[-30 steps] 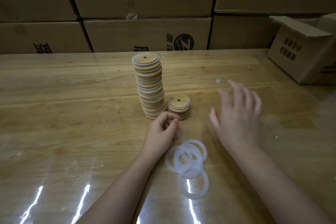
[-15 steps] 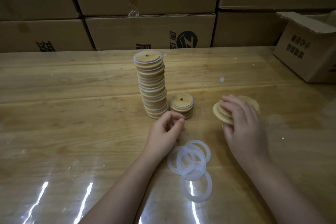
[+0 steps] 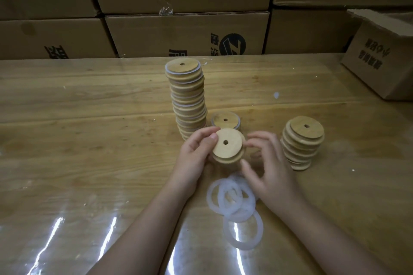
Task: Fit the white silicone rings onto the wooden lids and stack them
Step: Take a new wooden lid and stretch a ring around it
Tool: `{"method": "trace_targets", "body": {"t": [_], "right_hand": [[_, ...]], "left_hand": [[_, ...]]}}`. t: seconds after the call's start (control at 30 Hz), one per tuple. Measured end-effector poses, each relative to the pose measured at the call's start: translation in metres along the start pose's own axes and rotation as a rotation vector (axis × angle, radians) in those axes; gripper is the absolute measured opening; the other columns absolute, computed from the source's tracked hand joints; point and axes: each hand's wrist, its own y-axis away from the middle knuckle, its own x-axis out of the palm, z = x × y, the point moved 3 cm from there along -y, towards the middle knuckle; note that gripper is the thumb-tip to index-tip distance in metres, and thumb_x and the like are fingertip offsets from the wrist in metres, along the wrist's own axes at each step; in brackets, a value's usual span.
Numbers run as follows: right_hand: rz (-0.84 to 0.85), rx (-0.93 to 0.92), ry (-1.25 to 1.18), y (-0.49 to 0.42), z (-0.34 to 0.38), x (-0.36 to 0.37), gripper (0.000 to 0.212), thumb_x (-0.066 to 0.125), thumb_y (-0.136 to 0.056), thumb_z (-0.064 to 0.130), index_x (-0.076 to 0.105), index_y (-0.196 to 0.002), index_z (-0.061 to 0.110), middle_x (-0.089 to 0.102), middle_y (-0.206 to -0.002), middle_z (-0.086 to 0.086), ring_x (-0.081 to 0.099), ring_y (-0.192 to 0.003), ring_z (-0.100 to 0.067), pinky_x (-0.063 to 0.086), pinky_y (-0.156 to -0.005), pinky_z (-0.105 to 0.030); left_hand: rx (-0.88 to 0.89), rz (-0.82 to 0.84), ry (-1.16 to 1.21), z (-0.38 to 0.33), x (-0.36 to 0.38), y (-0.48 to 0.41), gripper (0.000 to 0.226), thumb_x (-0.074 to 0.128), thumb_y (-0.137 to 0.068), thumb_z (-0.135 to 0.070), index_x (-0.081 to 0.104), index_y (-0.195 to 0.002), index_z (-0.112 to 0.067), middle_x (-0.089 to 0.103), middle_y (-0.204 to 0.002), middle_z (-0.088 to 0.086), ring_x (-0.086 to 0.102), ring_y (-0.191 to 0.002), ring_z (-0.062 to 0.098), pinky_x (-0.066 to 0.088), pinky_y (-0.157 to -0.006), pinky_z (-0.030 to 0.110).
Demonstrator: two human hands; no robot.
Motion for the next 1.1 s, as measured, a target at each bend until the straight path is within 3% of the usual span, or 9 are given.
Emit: {"method": "trace_targets", "body": {"t": [0.1, 0.23, 0.3, 0.4, 0.5, 0.6, 0.8, 0.9, 1.1], "right_hand": [[0.14, 0.136, -0.084, 0.005, -0.008, 0.001, 0.024, 0.067, -0.081, 0.022, 0.05, -0.097, 0.027, 0.049, -0.093, 0.016, 0.051, -0.078, -0.003, 0.041, -0.068, -0.013], [0.536, 0.122, -0.069, 0.008, -0.009, 0.01, 0.035, 0.066, -0.075, 0.049, 0.057, -0.105, 0.034, 0.045, -0.096, 0.021, 0.047, -0.091, 0.003, 0.038, -0.083, -0.016], [0.573, 0.085, 0.015, 0.008, -0.008, 0.012, 0.044, 0.066, -0.073, 0.055, 0.058, -0.111, 0.035, 0.042, -0.099, 0.023, 0.039, -0.097, 0.011, 0.031, -0.089, -0.015], [0.52, 0.071, 0.029, 0.008, -0.005, 0.013, 0.029, 0.069, -0.077, 0.043, 0.063, -0.102, 0.029, 0.043, -0.096, 0.022, 0.04, -0.094, 0.013, 0.029, -0.088, -0.016], [0.453, 0.159, -0.166, 0.006, -0.007, 0.009, 0.008, 0.07, -0.081, 0.018, 0.066, -0.086, 0.02, 0.052, -0.091, 0.014, 0.053, -0.082, -0.002, 0.037, -0.075, -0.014], [0.37, 0.178, -0.258, 0.005, -0.008, 0.006, 0.012, 0.069, -0.08, 0.007, 0.064, -0.079, 0.018, 0.056, -0.087, 0.01, 0.057, -0.077, -0.009, 0.041, -0.068, -0.014], [0.12, 0.308, -0.447, 0.003, -0.019, 0.002, 0.016, 0.067, -0.082, 0.008, 0.063, -0.079, 0.023, 0.061, -0.075, 0.01, 0.053, -0.067, -0.005, 0.041, -0.065, -0.013], [0.029, 0.326, -0.504, 0.001, -0.02, 0.001, 0.015, 0.065, -0.084, 0.008, 0.062, -0.08, 0.021, 0.062, -0.075, 0.011, 0.054, -0.067, -0.002, 0.042, -0.065, -0.012], [-0.091, 0.226, -0.398, -0.001, -0.017, -0.005, 0.01, 0.064, -0.084, 0.013, 0.06, -0.081, 0.021, 0.054, -0.096, 0.01, 0.056, -0.08, -0.004, 0.044, -0.072, -0.011]], "left_hand": [[0.003, -0.098, 0.044, 0.001, -0.004, -0.003, 0.021, 0.053, -0.094, -0.018, 0.063, -0.112, -0.013, 0.07, -0.098, 0.005, 0.062, -0.086, 0.016, 0.047, -0.075, 0.032], [0.009, -0.138, 0.045, 0.001, -0.003, -0.003, 0.019, 0.053, -0.094, -0.019, 0.063, -0.109, -0.015, 0.068, -0.086, 0.002, 0.055, -0.078, 0.017, 0.042, -0.067, 0.03], [0.013, -0.133, 0.038, 0.002, -0.002, -0.004, 0.018, 0.053, -0.094, -0.019, 0.063, -0.109, -0.015, 0.065, -0.086, 0.005, 0.053, -0.079, 0.02, 0.042, -0.066, 0.03], [0.023, -0.105, 0.028, 0.002, -0.001, -0.003, 0.024, 0.053, -0.094, -0.019, 0.059, -0.115, -0.011, 0.063, -0.087, 0.008, 0.055, -0.081, 0.019, 0.044, -0.069, 0.029], [0.05, -0.063, -0.003, 0.003, 0.0, -0.003, 0.027, 0.056, -0.091, -0.019, 0.057, -0.117, -0.012, 0.069, -0.08, -0.001, 0.061, -0.078, 0.011, 0.05, -0.068, 0.025], [0.078, -0.03, -0.033, 0.003, 0.001, -0.002, 0.028, 0.062, -0.083, -0.024, 0.059, -0.109, -0.015, 0.071, -0.082, 0.0, 0.063, -0.08, 0.015, 0.05, -0.071, 0.028], [0.156, 0.056, -0.146, 0.003, 0.007, 0.001, 0.022, 0.064, -0.084, -0.006, 0.064, -0.103, -0.016, 0.072, -0.096, 0.001, 0.066, -0.09, 0.013, 0.053, -0.079, 0.026], [0.194, 0.074, -0.301, 0.002, 0.009, 0.003, 0.027, 0.064, -0.085, -0.004, 0.065, -0.111, -0.012, 0.07, -0.103, 0.012, 0.065, -0.096, 0.024, 0.052, -0.088, 0.038], [0.265, 0.107, -0.455, -0.001, 0.014, 0.007, 0.032, 0.066, -0.085, -0.008, 0.062, -0.111, -0.026, 0.068, -0.105, -0.004, 0.064, -0.095, 0.018, 0.051, -0.081, 0.026]]}}
